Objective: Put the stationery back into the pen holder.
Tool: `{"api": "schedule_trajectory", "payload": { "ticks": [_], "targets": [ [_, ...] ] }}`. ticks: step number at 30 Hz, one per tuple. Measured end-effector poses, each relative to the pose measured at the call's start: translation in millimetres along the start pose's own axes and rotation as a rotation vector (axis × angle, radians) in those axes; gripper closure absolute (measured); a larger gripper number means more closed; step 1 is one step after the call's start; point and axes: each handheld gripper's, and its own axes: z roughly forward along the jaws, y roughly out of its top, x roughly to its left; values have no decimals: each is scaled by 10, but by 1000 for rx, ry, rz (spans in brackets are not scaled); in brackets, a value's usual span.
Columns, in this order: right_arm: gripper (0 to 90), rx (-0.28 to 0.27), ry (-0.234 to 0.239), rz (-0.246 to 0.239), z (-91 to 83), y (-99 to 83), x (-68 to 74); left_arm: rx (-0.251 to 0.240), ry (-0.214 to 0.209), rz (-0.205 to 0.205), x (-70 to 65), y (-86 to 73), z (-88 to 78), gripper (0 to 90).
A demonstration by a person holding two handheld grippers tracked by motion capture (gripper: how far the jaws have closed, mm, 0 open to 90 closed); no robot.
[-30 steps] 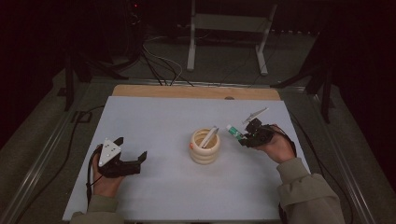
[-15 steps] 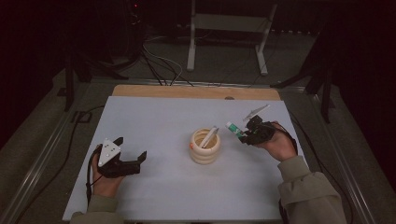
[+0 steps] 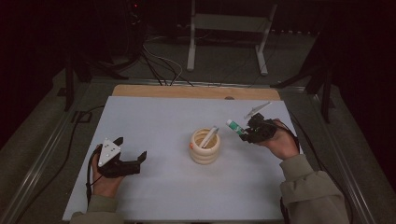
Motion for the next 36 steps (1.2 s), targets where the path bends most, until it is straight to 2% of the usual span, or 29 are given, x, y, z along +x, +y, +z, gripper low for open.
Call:
{"api": "schedule_trajectory", "payload": {
  "ticks": [9, 22, 36],
  "targets": [
    [659, -10, 3, -27, -83, 61, 51, 0, 0, 0, 0, 0, -1, 14],
    [658, -27, 12, -40, -180, 139, 114, 0, -1, 0, 0, -1, 1, 13],
    [658, -41, 20, -84, -274, 266, 210, 1, 0, -1, -2, -4, 6, 13]
  ]
}}
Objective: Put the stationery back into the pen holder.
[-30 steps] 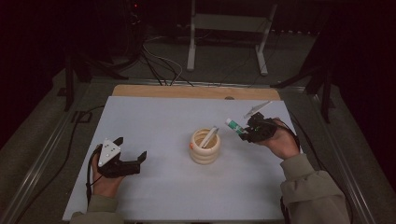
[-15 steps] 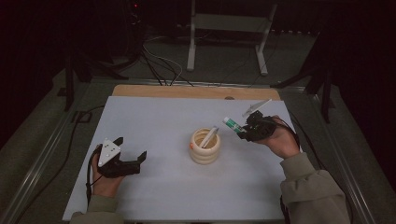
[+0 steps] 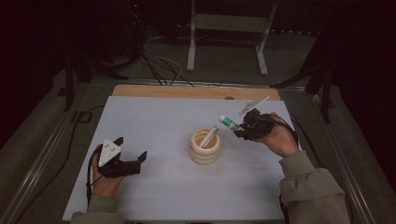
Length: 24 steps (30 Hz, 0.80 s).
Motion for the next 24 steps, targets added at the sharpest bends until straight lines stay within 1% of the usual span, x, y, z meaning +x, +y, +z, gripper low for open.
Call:
{"api": "schedule_trajectory", "payload": {
  "ticks": [9, 24],
  "targets": [
    [658, -9, 10, -29, -43, 104, 70, 0, 0, 1, 1, 1, 0, 14],
    [658, 3, 34, -75, -1, 244, 213, -2, 1, 1, 6, 3, -7, 13]
  ]
}}
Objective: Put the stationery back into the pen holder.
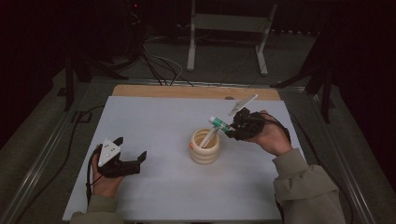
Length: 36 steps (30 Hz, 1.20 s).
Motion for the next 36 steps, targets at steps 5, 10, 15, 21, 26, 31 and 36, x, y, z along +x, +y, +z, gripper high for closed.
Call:
{"api": "schedule_trajectory", "payload": {
  "ticks": [5, 10, 15, 21, 26, 31, 36],
  "targets": [
    [658, -1, 10, -13, 1, 49, 45, -1, 1, -1, 1, 1, -3, 14],
    [657, 6, 18, -33, 0, 96, 87, -1, 2, -1, 1, 0, -3, 13],
    [657, 17, 33, -42, 25, 128, 113, -2, 3, -2, 2, -1, -4, 13],
    [657, 36, 46, -53, 55, 148, 137, 0, 3, -1, 1, -3, -3, 13],
    [657, 36, 51, -59, 66, 158, 153, 0, 4, -1, 2, -4, -4, 14],
    [656, 41, 54, -68, 75, 167, 167, 0, 3, -1, 1, -2, -3, 14],
    [656, 51, 59, -71, 75, 179, 185, 1, 3, 0, 1, -4, -2, 13]
  ]
}}
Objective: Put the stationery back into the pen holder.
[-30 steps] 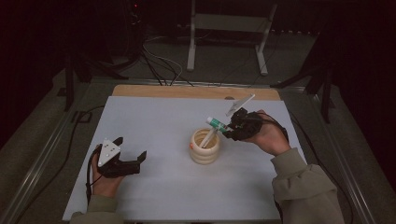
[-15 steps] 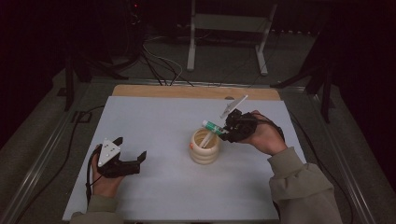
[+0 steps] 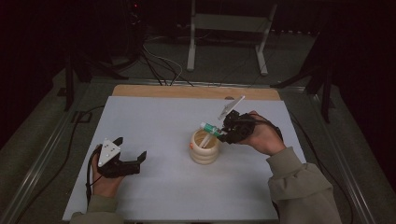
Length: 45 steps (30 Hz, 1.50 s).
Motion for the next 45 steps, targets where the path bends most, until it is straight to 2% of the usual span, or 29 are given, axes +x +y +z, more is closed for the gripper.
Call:
{"api": "schedule_trajectory", "payload": {
  "ticks": [40, 45],
  "targets": [
    [652, 43, 21, -33, 56, 80, 39, -2, 0, -3, 0, 0, -1, 14],
    [651, 62, 24, -35, 77, 92, 40, -5, 1, -3, 1, 3, -7, 14]
  ]
}}
